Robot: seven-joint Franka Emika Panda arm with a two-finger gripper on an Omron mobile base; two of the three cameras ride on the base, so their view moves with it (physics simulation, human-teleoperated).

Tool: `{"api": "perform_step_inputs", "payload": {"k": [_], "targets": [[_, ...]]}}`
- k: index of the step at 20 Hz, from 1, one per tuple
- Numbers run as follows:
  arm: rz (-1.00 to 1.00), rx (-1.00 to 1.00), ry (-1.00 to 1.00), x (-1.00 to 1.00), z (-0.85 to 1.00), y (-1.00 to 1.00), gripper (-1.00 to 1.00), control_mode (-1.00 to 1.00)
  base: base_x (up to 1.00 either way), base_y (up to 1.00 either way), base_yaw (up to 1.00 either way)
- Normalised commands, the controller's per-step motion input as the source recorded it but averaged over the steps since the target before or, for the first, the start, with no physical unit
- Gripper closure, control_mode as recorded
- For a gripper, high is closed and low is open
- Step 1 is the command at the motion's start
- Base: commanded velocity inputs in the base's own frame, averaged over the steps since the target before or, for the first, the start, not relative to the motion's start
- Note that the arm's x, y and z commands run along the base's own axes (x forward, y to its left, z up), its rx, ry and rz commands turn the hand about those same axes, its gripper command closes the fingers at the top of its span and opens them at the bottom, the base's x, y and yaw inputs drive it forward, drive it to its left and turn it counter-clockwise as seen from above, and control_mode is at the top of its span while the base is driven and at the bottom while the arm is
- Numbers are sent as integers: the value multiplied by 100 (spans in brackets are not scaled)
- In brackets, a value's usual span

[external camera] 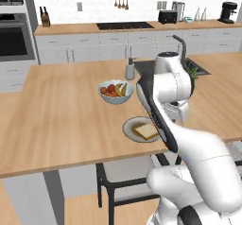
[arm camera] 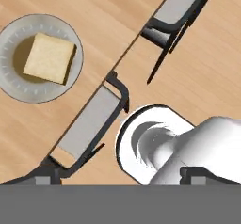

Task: Start the toaster. Once the lever pops up, take the bread to the plate on the dining counter.

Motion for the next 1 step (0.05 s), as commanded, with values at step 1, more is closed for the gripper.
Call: {"api": "perform_step_inputs", "payload": {"k": [1], "targets": [[0,0,-14,-100,0,8,-100,-100,0,0,0]]}}
